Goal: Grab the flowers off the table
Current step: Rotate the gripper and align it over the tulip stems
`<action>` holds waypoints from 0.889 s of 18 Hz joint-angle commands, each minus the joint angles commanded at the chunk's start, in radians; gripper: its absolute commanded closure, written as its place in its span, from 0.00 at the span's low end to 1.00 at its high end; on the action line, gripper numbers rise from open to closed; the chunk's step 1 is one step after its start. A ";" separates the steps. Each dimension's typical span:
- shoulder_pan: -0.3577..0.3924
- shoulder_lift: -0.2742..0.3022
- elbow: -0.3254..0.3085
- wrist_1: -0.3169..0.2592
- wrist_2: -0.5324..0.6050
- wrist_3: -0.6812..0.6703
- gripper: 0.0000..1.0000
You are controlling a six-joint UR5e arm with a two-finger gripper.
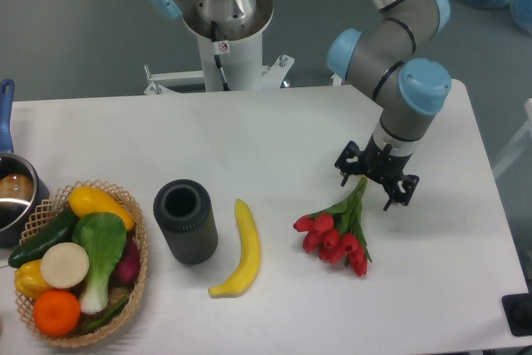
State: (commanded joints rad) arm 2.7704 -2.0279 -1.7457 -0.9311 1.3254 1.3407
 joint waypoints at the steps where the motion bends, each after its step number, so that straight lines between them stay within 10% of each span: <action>1: 0.000 -0.008 0.000 0.000 -0.002 0.000 0.00; 16: -0.005 -0.054 0.003 -0.002 -0.026 -0.015 0.00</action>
State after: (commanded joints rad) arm 2.7658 -2.0816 -1.7426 -0.9326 1.2993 1.3254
